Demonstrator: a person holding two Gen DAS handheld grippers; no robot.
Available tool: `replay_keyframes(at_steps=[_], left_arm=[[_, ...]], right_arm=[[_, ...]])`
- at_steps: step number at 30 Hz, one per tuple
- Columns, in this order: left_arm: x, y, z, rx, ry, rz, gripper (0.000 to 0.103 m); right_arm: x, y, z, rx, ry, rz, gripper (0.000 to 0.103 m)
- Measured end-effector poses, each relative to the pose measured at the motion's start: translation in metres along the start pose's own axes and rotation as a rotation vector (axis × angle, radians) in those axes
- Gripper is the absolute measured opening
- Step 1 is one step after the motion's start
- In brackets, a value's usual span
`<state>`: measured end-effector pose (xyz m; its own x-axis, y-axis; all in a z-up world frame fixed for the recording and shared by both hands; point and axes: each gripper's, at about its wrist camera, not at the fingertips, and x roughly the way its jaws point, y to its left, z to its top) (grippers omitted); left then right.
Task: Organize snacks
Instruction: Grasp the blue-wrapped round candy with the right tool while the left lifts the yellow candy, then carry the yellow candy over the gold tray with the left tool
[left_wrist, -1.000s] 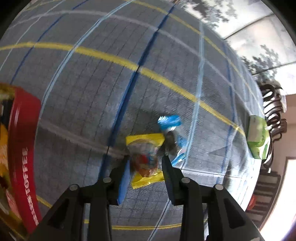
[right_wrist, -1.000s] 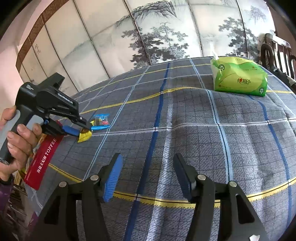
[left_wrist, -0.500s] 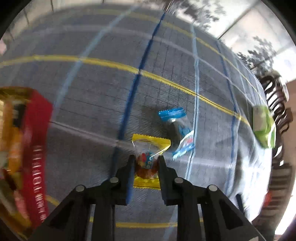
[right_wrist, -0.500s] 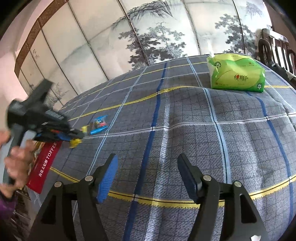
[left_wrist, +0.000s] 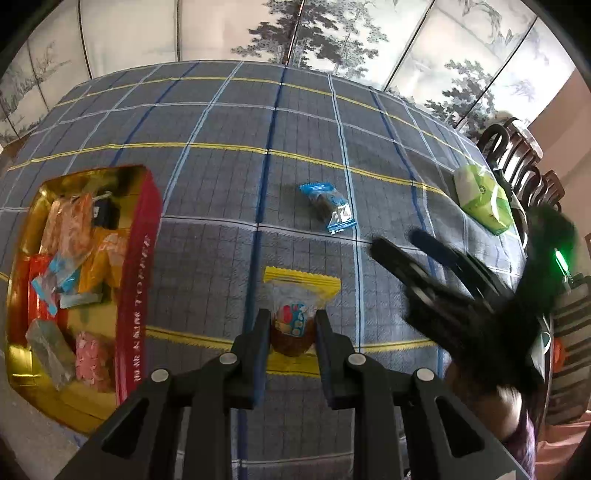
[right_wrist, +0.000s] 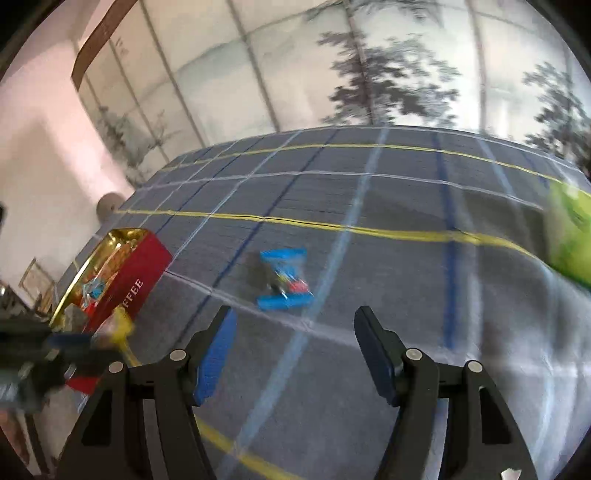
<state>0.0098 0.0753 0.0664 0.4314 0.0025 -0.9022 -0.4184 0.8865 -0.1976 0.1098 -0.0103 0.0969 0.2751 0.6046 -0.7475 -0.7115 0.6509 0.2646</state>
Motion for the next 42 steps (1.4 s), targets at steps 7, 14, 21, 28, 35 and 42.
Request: replay_keyframes(at_steps=[7, 14, 21, 28, 35, 42], left_arm=[[-0.016, 0.013, -0.005, -0.007, -0.032, 0.007, 0.024], [-0.028, 0.017, -0.015, 0.04, -0.086, 0.073, 0.024], [-0.042, 0.025, -0.029, 0.065, -0.136, 0.132, 0.024], [-0.055, 0.037, -0.046, 0.073, -0.173, 0.183, 0.024], [-0.066, 0.058, -0.058, 0.062, -0.2, 0.223, 0.024], [-0.067, 0.078, -0.064, 0.052, -0.214, 0.264, 0.024]], right_arm=[[0.041, 0.013, 0.017, -0.044, 0.051, -0.026, 0.062], [0.045, 0.022, 0.013, -0.088, 0.068, -0.093, 0.027], [-0.001, 0.013, -0.019, 0.041, -0.041, -0.112, 0.026], [-0.013, 0.005, -0.036, 0.134, -0.044, -0.148, 0.026], [-0.006, -0.002, -0.037, 0.177, -0.011, -0.173, 0.026], [-0.004, 0.007, -0.037, 0.137, 0.003, -0.225, 0.026]])
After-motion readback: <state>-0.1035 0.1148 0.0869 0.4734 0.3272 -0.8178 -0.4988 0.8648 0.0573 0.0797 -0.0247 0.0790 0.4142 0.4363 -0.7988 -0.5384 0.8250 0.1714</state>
